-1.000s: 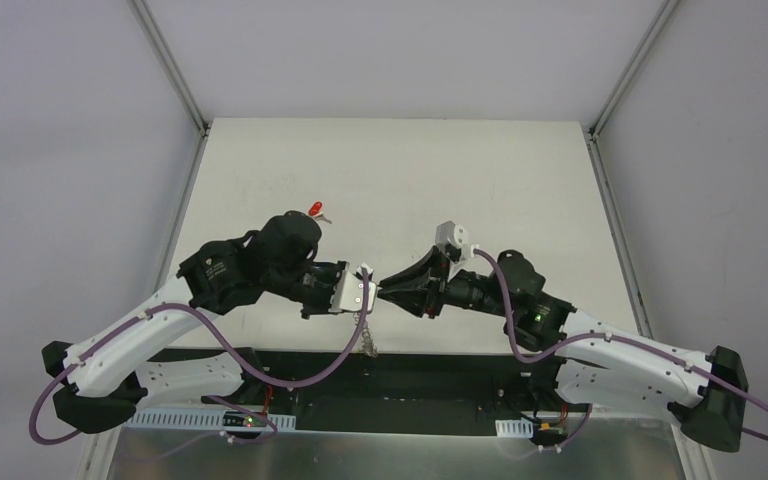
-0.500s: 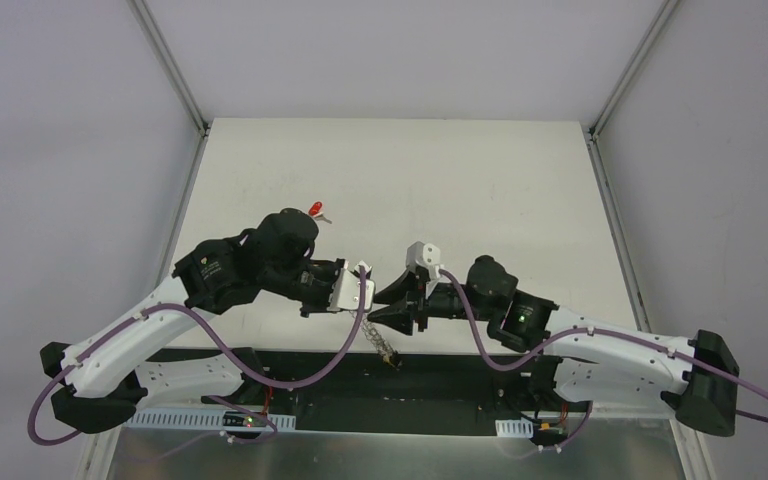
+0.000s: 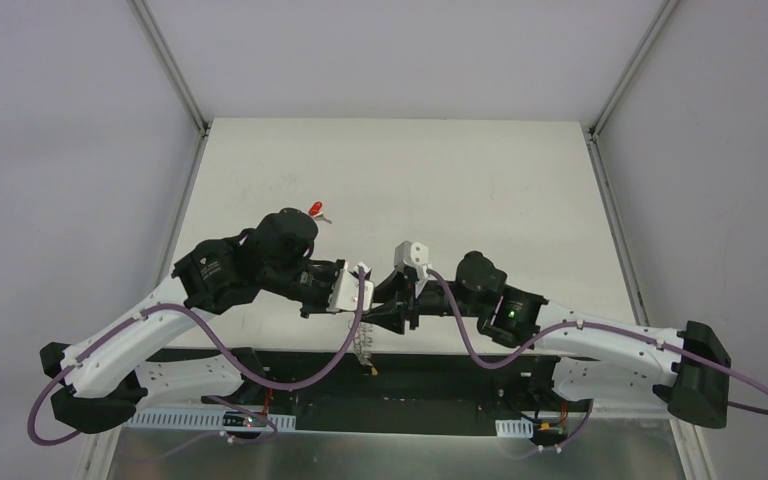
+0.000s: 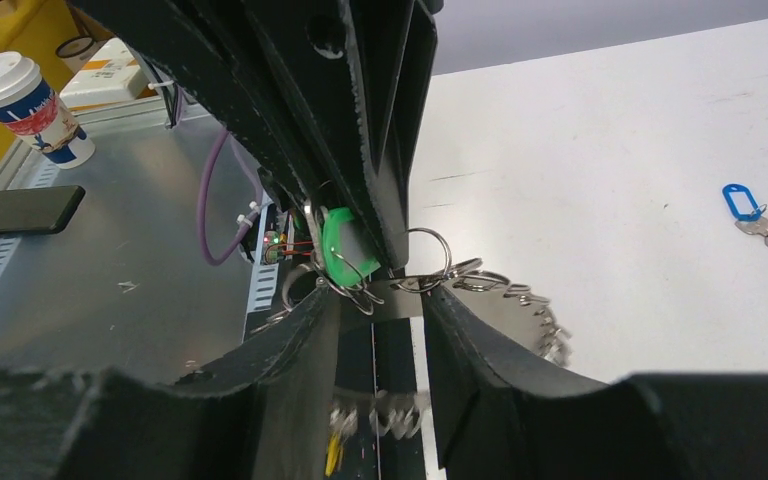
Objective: Remove the keys from the keyring
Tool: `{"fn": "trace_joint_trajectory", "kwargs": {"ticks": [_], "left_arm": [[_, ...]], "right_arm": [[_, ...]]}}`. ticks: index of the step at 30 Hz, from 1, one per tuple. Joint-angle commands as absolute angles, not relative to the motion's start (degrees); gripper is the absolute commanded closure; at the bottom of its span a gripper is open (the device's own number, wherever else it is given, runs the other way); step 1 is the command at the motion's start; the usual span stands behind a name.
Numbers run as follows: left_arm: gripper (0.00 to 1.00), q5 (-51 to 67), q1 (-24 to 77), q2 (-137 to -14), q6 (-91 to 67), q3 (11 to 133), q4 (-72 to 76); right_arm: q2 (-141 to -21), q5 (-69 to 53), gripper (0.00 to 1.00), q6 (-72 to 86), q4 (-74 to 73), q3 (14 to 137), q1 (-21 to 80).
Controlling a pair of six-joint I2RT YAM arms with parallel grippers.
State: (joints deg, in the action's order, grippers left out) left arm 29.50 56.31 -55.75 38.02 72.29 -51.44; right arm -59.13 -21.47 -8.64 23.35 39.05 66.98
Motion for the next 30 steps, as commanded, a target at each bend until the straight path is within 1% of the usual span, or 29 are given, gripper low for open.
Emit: {"fn": "trace_joint_trajectory", "kwargs": {"ticks": [1, 3, 4, 5, 6, 7, 8, 11, 17, 21, 25, 26, 27, 28, 29, 30], "left_arm": [[1.0, 32.3, 56.8, -55.3, 39.1, 74.6, -48.6], [1.0, 32.1, 56.8, -55.3, 39.4, 74.7, -48.5], [1.0, 31.9, 56.9, -55.3, 39.3, 74.8, -48.5], [1.0, 31.7, 56.8, -55.3, 39.3, 74.9, -48.5], [1.0, 31.5, 56.8, -55.2, 39.4, 74.9, -48.5], [1.0, 31.1, 56.8, -55.0, 39.3, 75.0, -48.5], [1.0, 30.7, 56.9, -55.0, 39.4, 75.0, -48.5], [1.0, 30.0, 56.8, -54.8, 39.7, 74.6, -48.5], [1.0, 28.9, 56.8, -54.7, 40.5, 72.9, -47.7], [1.0, 27.4, 56.8, -54.3, 42.3, 71.1, -46.7], [1.0, 25.8, 56.8, -53.8, 44.3, 68.6, -44.3], [1.0, 25.4, 56.8, -53.5, 44.5, 67.3, -43.3], [1.0, 25.1, 56.8, -53.2, 44.6, 66.3, -42.0], [1.0, 24.9, 56.8, -52.8, 44.6, 65.1, -40.7], [1.0, 24.8, 56.8, -52.2, 44.5, 63.9, -39.1], [1.0, 24.8, 56.8, -51.8, 44.5, 62.8, -38.0]], "right_arm": [[-60.1, -24.0, 0.58, -9.8, 27.3, 42.1, 67.4], [-60.5, -25.0, 0.6, -9.7, 27.6, 42.2, 67.4], [-60.5, -25.5, 0.63, -9.7, 27.6, 42.3, 67.5], [-60.7, -26.4, 0.7, -9.7, 27.6, 42.4, 67.5], [-60.8, -26.9, 0.81, -9.7, 27.4, 42.4, 67.5], [-60.8, -27.2, 0.89, -9.7, 27.0, 42.5, 67.5], [-60.6, -27.2, 0.95, -9.6, 26.8, 42.5, 67.5], [-59.4, -26.9, 1.0, -9.1, 27.6, 41.4, 67.5], [-55.5, -21.1, 1.0, -6.7, 30.7, 37.8, 67.5], [-53.9, -16.9, 1.0, -2.4, 34.4, 34.4, 67.5], [-54.0, -13.6, 1.0, 1.9, 35.0, 31.7, 67.5], [-54.1, -13.1, 0.93, 2.8, 34.9, 31.3, 67.5], [-54.4, -12.7, 0.83, 3.5, 34.6, 31.0, 67.6], [-54.4, -12.0, 0.74, 3.7, 34.0, 30.8, 67.6], [-54.5, -11.0, 0.66, 3.6, 32.7, 30.8, 67.9], [-54.3, -9.8, 0.62, 3.2, 31.7, 30.8, 68.2]]}}
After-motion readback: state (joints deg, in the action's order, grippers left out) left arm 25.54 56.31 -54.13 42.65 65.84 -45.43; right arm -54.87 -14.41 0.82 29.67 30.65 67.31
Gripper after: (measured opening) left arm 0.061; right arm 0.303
